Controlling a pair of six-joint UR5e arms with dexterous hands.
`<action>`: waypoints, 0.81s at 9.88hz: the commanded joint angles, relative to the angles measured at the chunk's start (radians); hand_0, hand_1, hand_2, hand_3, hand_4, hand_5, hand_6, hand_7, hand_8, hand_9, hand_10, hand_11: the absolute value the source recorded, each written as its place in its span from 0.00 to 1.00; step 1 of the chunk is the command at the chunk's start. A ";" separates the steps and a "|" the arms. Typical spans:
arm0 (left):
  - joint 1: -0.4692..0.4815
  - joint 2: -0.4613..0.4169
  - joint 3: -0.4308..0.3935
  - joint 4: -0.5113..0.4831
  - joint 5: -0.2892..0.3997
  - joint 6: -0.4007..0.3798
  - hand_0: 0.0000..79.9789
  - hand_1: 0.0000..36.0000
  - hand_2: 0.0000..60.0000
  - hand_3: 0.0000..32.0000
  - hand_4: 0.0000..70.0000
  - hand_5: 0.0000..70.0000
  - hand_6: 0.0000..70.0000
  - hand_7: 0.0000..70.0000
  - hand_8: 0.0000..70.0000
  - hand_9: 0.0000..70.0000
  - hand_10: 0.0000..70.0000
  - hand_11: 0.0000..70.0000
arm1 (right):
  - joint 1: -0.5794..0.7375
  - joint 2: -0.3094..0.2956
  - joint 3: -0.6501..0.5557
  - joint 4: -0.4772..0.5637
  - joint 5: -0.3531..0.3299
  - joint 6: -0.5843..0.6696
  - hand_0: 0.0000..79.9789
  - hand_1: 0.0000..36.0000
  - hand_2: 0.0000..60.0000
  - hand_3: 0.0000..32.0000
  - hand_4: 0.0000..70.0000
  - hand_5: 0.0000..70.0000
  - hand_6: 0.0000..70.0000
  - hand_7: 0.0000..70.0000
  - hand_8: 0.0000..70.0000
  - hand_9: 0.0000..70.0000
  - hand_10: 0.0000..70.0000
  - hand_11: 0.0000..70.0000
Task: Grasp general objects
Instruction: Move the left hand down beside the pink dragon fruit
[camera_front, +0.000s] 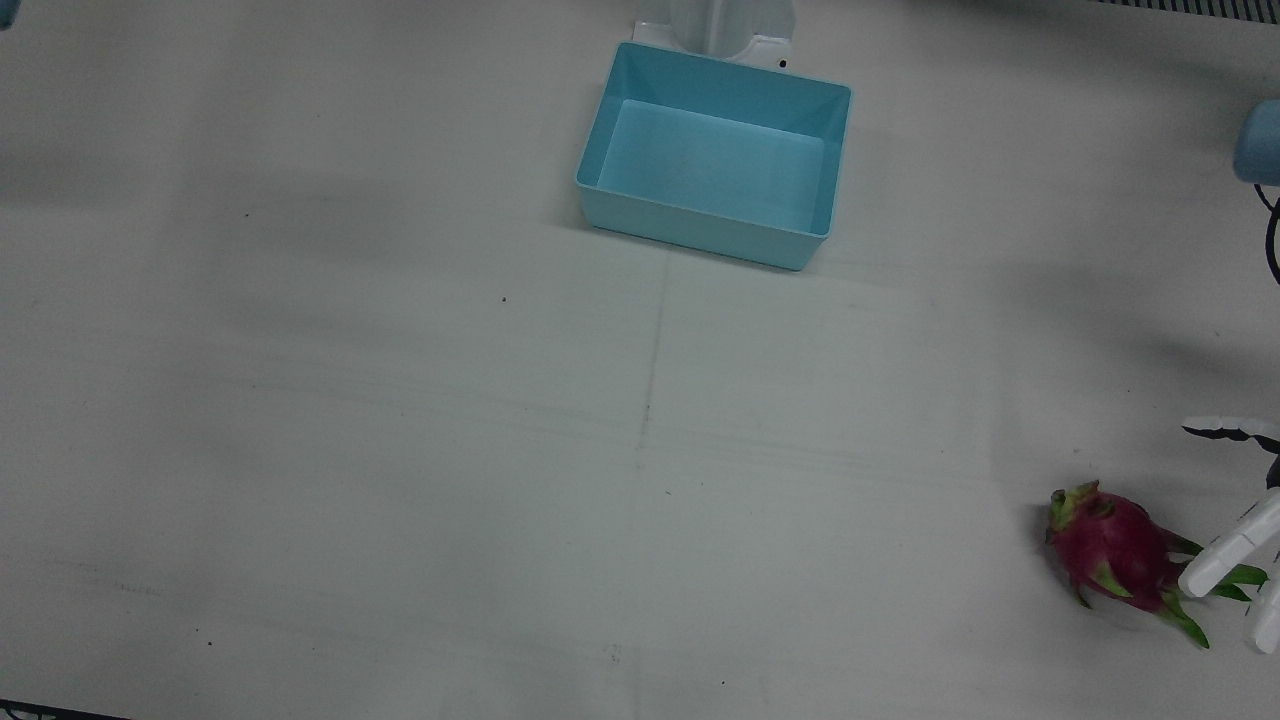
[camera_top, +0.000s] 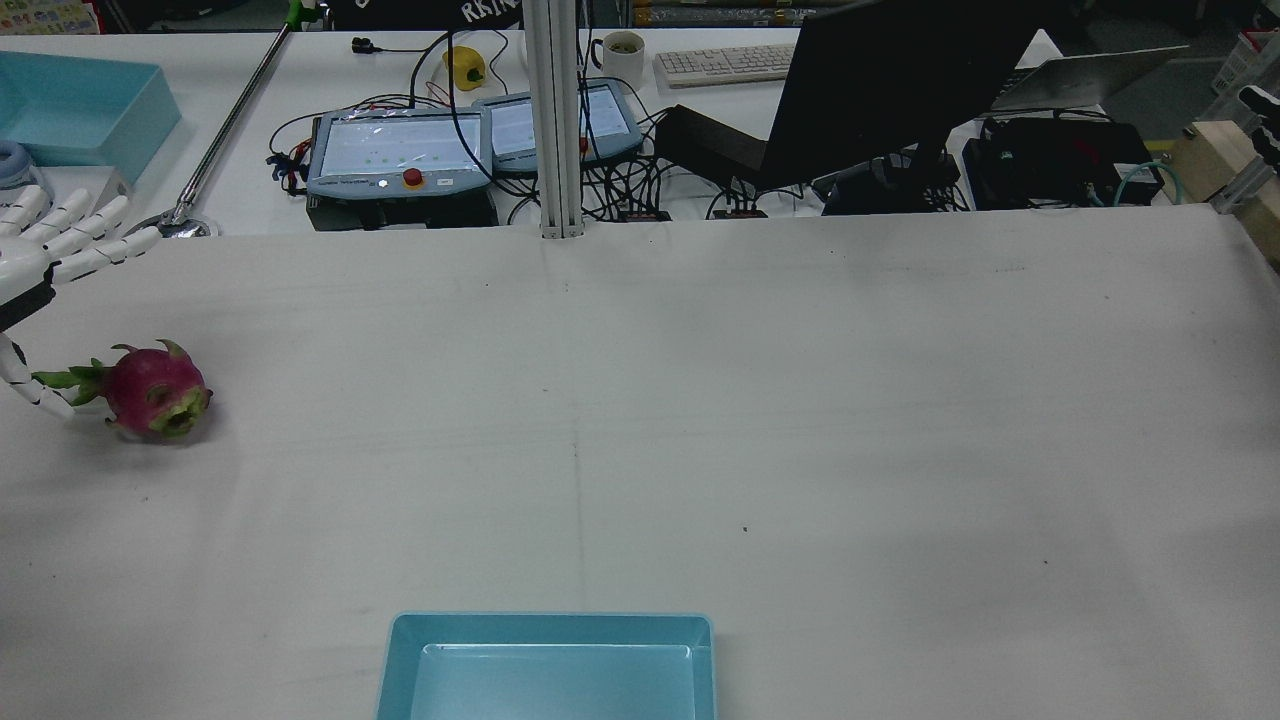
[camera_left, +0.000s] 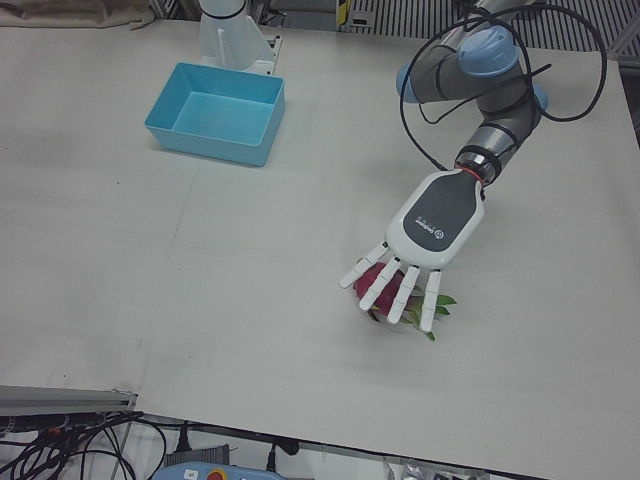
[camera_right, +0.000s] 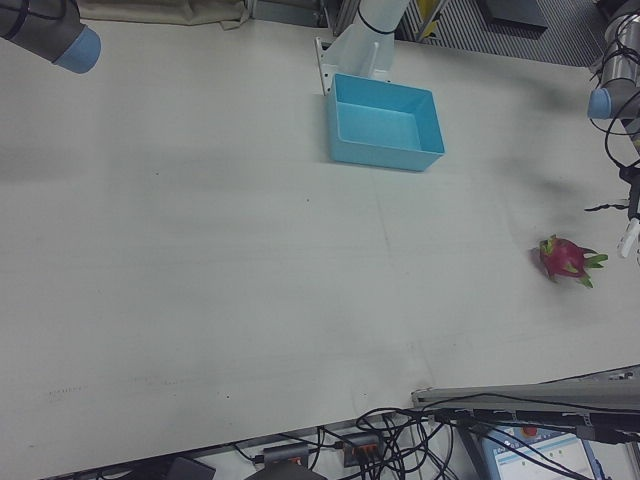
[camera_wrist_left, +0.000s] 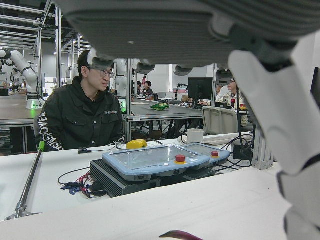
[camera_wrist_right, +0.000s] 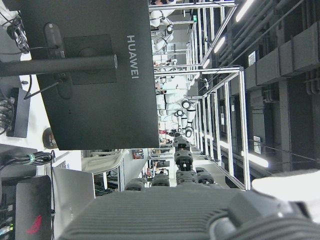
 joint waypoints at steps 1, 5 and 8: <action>0.056 -0.002 0.006 0.014 -0.071 0.128 0.74 0.89 0.35 0.59 0.00 0.00 0.00 0.00 0.00 0.00 0.00 0.00 | 0.000 -0.001 0.000 0.000 0.000 0.000 0.00 0.00 0.00 0.00 0.00 0.00 0.00 0.00 0.00 0.00 0.00 0.00; 0.110 -0.002 0.032 0.014 -0.126 0.194 0.75 0.92 0.39 0.69 0.00 0.00 0.00 0.00 0.00 0.00 0.00 0.00 | 0.000 0.000 0.000 0.000 0.000 0.000 0.00 0.00 0.00 0.00 0.00 0.00 0.00 0.00 0.00 0.00 0.00 0.00; 0.179 -0.002 0.078 -0.014 -0.188 0.202 0.72 0.86 0.37 0.68 0.00 0.00 0.00 0.00 0.00 0.00 0.00 0.00 | 0.000 -0.001 0.000 0.000 0.000 0.000 0.00 0.00 0.00 0.00 0.00 0.00 0.00 0.00 0.00 0.00 0.00 0.00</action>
